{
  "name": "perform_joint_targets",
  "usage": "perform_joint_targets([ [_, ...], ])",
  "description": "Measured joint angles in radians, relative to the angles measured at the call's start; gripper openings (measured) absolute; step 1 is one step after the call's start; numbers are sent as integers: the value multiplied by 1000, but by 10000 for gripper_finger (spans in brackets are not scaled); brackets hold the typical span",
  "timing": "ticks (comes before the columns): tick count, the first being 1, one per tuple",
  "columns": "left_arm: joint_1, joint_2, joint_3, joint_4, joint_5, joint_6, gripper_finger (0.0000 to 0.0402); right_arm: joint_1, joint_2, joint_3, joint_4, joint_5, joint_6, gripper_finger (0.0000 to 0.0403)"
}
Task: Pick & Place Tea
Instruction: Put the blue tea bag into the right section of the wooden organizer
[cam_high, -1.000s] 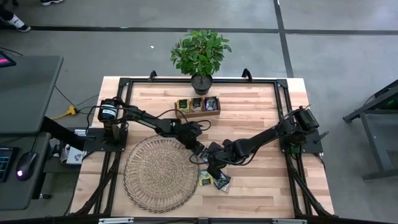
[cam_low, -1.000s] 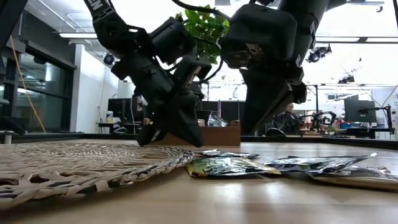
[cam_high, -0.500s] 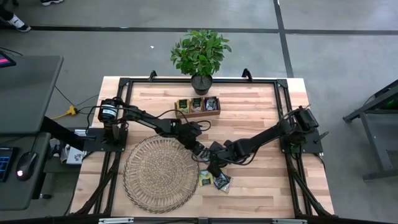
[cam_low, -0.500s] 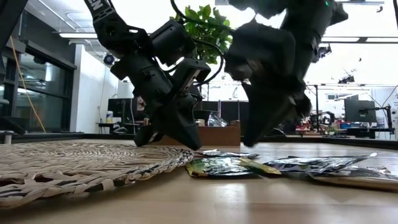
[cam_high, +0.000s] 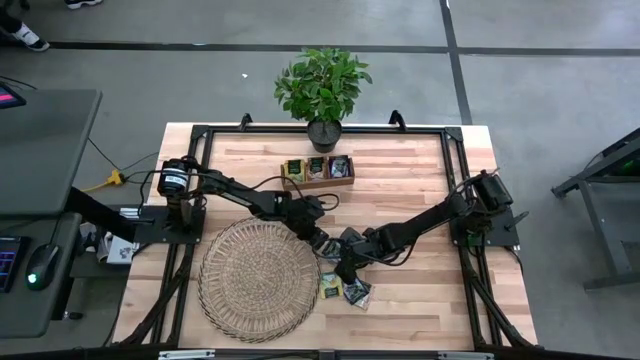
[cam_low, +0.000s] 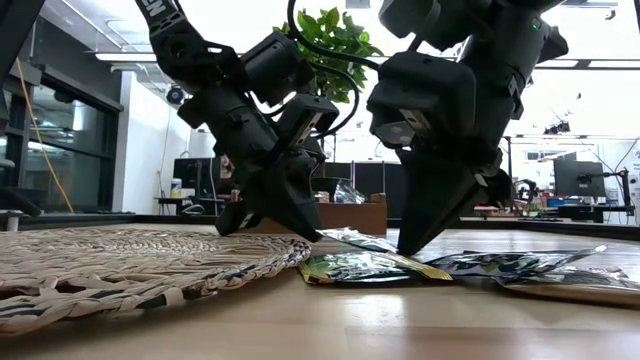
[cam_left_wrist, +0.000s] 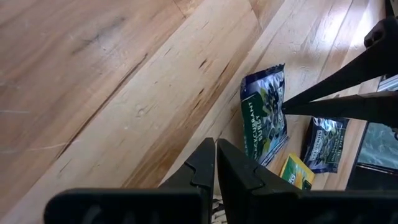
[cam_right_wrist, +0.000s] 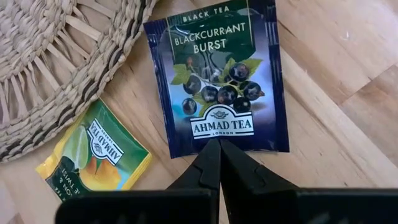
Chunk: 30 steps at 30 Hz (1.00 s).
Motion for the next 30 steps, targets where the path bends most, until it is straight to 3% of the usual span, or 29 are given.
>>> perform_joint_targets([
  [9, 0, 2, -2, 27, 16, -1, 31, -1, 0, 0, -5, 3, 1, 0],
  [16, 28, 3, -3, 69, 113, 17, 111, -1, 0, 1, -13, 0, 1, 0],
  [21, 26, 12, -2, 79, 119, 1, 156, -1, 0, 1, -14, 8, 0, 0],
  [25, 23, 14, 0, 86, 136, 0, 167, -1, 0, 1, -14, 11, -2, 0],
  [30, 18, 14, 0, 87, 85, -20, 168, -6, 0, 1, -14, 13, -7, 0],
])
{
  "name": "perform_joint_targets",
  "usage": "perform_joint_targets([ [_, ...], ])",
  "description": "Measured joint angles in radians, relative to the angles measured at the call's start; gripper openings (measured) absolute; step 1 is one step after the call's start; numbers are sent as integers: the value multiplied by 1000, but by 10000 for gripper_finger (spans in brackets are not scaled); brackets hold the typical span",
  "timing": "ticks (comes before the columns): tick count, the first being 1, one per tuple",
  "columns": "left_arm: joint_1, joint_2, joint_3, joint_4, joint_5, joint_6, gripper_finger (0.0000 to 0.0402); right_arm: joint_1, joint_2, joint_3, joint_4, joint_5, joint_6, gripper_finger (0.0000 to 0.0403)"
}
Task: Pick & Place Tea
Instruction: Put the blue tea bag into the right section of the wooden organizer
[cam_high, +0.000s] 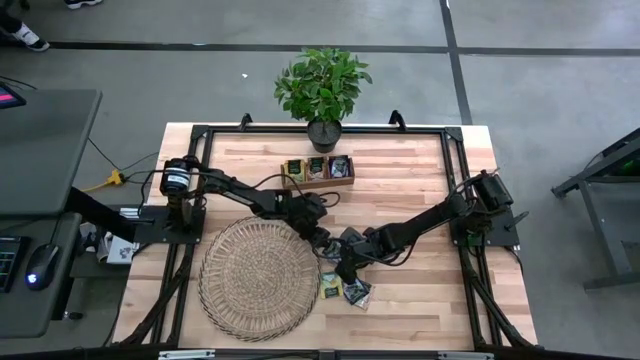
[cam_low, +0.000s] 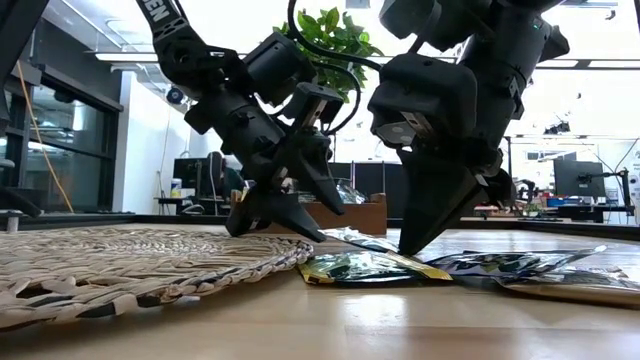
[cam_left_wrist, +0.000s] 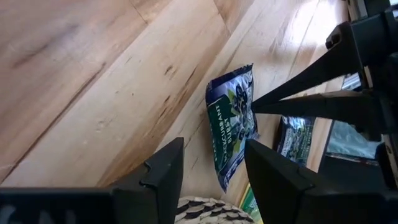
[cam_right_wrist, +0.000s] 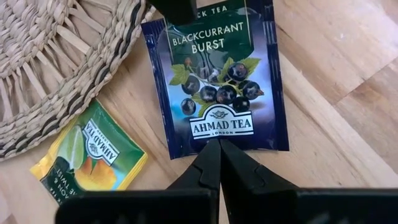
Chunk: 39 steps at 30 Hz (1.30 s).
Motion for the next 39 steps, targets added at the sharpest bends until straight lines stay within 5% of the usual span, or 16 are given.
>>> perform_joint_targets([
  [21, -6, 1, 0, 14, -41, -12, 163, -54, 2, -2, 66, -5, -53, 0],
  [32, -5, 1, 0, 10, -66, 0, 13, -53, 2, -2, 68, -6, -53, 0],
  [39, -5, 1, 0, 8, -63, 22, 3, -53, 2, -2, 68, -54, -63, 0],
])
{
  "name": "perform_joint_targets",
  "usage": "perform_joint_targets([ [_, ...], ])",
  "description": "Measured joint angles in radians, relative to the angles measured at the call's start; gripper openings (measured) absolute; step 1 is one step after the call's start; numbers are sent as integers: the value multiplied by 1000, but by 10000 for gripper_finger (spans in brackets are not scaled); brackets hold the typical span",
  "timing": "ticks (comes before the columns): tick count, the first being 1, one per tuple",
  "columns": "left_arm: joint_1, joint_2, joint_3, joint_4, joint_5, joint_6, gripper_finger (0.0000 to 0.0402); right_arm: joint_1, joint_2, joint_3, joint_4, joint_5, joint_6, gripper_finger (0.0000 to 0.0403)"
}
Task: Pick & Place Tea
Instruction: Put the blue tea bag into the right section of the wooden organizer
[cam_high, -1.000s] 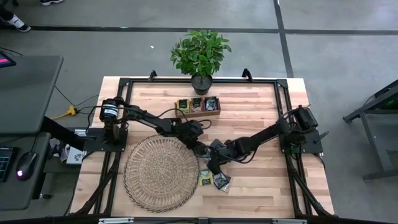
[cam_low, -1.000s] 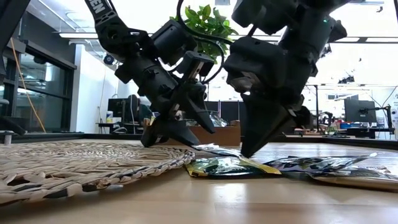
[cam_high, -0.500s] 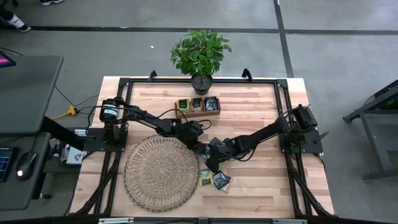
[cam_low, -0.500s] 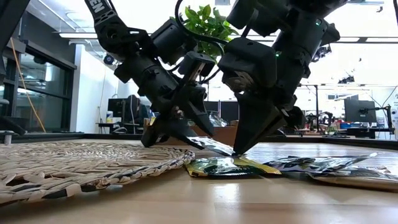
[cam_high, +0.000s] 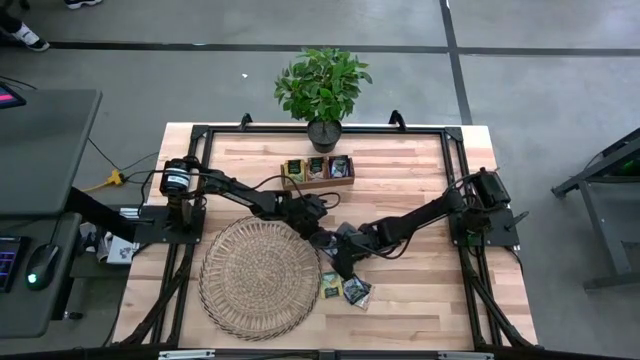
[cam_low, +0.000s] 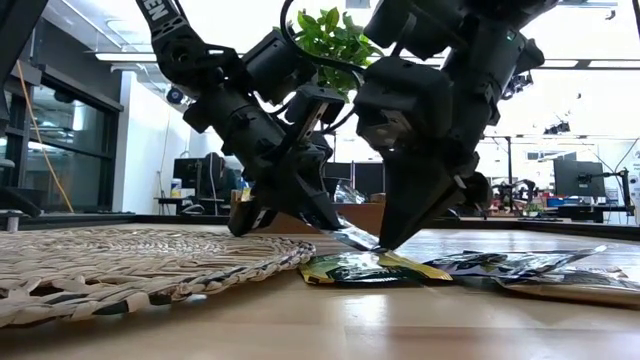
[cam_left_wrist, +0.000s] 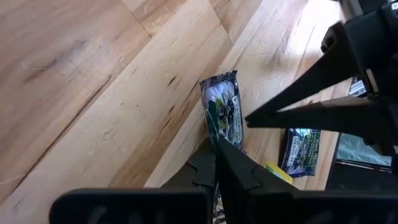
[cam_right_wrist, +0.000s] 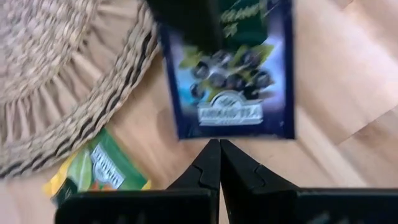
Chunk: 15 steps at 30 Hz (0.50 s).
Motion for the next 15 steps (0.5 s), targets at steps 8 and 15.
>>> perform_joint_targets([
  [8, 1, 0, -1, 13, 36, 89, 1, 2, -85, 4, -34, -24, -80, 0],
  [15, 0, -8, 34, 24, 103, 228, 0, -4, -239, 5, -113, 110, -250, 1],
])
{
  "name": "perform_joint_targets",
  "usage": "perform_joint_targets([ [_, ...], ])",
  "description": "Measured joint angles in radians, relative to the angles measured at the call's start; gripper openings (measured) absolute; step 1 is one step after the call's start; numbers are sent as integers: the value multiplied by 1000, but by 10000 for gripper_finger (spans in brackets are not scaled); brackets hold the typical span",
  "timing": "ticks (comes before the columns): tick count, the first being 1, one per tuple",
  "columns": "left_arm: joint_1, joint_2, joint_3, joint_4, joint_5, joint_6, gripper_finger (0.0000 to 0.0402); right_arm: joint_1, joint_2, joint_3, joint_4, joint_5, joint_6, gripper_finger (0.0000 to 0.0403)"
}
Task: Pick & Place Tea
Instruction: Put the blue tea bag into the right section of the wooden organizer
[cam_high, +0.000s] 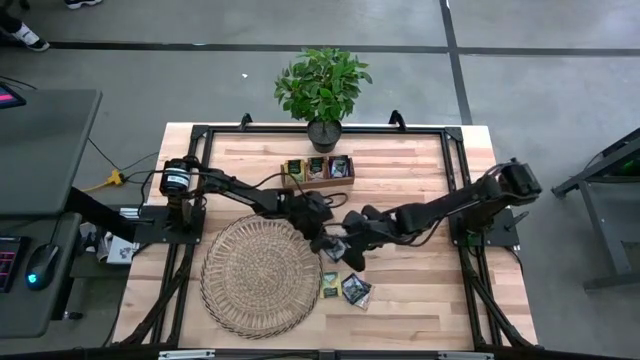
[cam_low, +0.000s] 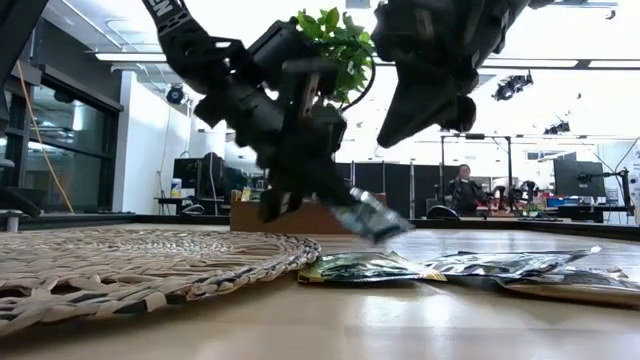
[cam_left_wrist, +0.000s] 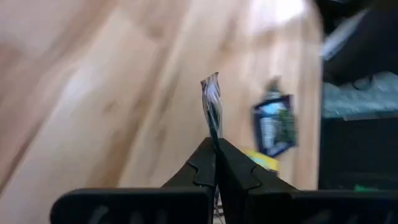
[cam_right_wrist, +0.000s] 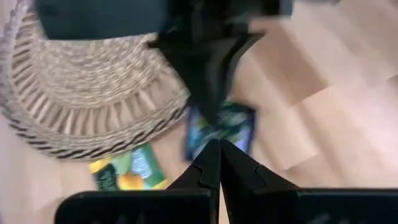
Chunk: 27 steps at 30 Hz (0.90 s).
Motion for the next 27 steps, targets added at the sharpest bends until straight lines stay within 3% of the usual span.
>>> perform_joint_targets([
  [4, 0, -1, 62, -7, 68, 86, 0, -15, -39, 0, -57, 43, -81, 14],
  [7, 0, -3, 127, -88, 84, 142, 0, -32, -44, 0, -72, -5, -124, 40],
  [16, 0, -3, 305, -478, 2, 398, 0, -79, -45, 0, -73, -143, -163, 167],
  [22, 0, -4, 335, -500, -4, 427, 0, -101, -47, 0, -72, -138, -196, 226],
  [27, 0, -4, 337, -500, -4, 426, 0, -114, -48, 0, -68, -147, -211, 229],
])
